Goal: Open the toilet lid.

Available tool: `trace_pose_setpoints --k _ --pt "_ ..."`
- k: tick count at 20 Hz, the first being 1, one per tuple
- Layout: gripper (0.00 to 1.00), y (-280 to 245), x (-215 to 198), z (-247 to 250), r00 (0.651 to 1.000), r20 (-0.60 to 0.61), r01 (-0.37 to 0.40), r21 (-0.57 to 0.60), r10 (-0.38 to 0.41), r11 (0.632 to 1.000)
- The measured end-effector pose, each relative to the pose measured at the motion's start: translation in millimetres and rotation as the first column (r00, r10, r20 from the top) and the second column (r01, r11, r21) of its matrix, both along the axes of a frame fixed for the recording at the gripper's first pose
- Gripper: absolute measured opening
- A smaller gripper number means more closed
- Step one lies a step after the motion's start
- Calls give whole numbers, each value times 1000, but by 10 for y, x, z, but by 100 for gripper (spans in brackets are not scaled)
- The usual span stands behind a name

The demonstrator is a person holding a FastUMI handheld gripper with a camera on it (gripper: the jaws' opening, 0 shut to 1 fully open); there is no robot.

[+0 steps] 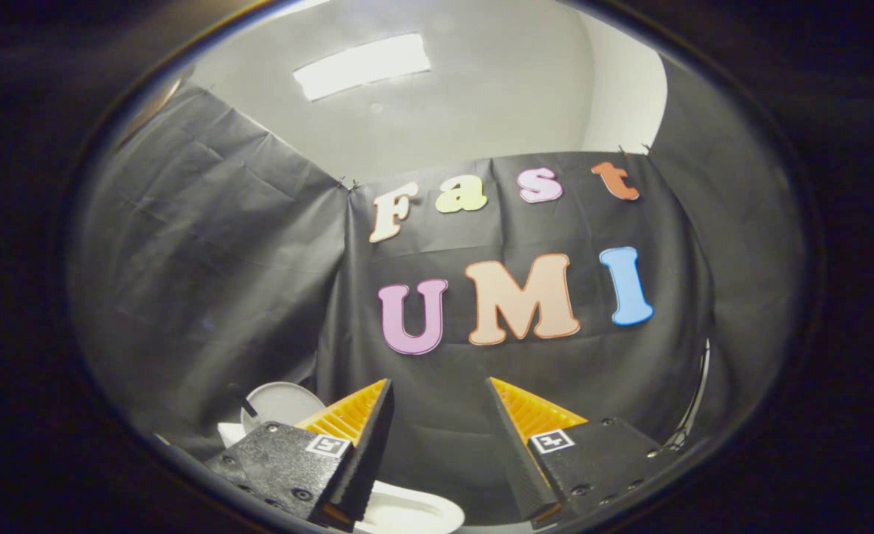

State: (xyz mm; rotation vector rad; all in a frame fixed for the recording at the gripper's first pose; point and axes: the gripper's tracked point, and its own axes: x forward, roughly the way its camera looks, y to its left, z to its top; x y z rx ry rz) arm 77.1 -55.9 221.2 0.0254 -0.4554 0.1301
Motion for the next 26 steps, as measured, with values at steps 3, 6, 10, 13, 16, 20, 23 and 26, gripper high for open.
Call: trace_pose_setpoints --k 3,6,10,13,16,20,23,26 --pt "75 -51 51 -184 999 -9 -48 -7 48 999" --pt "87 -153 144 -495 989 -89 -116 10 116 993" --pt "95 -306 222 -767 971 -168 -168 21 169 986" --pt "95 -443 280 -940 958 -213 -186 59 194 981" --pt "95 -544 296 -1153 943 -257 -197 85 213 977" --pt "95 -714 254 -1460 932 -308 -172 83 190 982" --pt "95 -863 206 -1713 924 -341 -139 130 176 982" --pt "96 -1057 171 -2003 912 -394 -64 141 116 988"
